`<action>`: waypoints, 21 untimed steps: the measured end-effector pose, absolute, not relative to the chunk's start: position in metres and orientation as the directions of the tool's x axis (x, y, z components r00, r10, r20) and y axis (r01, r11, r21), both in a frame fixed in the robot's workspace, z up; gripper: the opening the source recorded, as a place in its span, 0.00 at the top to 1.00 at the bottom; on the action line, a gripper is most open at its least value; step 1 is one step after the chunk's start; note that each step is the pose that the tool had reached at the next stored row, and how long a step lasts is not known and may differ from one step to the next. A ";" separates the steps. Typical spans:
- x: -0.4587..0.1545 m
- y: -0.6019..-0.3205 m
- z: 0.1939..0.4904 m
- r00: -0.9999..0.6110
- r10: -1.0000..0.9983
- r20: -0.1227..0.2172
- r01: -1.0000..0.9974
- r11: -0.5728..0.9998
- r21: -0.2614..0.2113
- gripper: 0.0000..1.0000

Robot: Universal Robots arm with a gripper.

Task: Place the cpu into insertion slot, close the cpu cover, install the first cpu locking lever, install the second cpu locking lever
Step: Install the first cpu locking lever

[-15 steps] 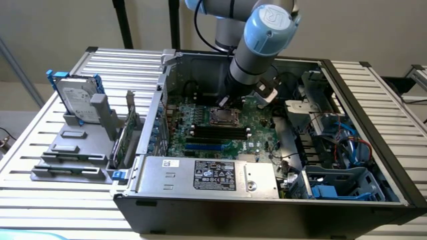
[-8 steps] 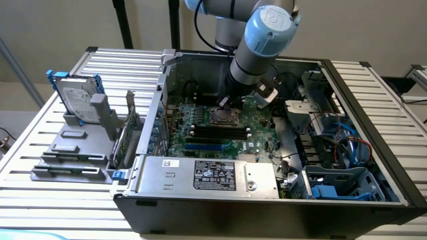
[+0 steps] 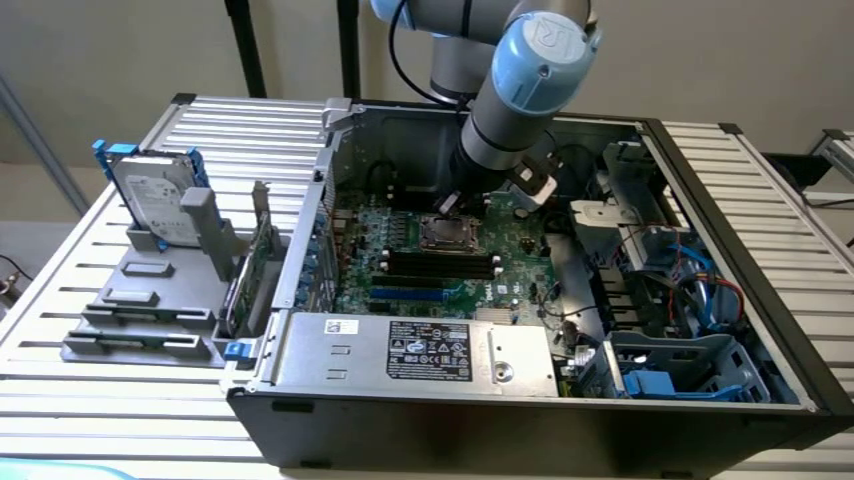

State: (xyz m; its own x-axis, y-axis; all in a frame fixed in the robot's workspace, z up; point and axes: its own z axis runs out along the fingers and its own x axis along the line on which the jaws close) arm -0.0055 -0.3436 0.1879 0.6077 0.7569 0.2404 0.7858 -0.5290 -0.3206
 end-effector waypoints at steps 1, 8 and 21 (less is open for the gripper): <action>-0.006 -0.344 0.188 0.606 0.758 0.240 0.787 -0.527 -0.321 0.89; -0.005 -0.344 0.189 0.600 0.763 0.240 0.791 -0.520 -0.321 0.89; -0.006 -0.344 0.190 0.598 0.765 0.240 0.792 -0.519 -0.321 0.89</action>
State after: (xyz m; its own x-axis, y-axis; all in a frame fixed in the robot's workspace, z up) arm -0.0059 -0.3441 0.1897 0.5981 0.7647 0.2399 0.7922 -0.5188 -0.3214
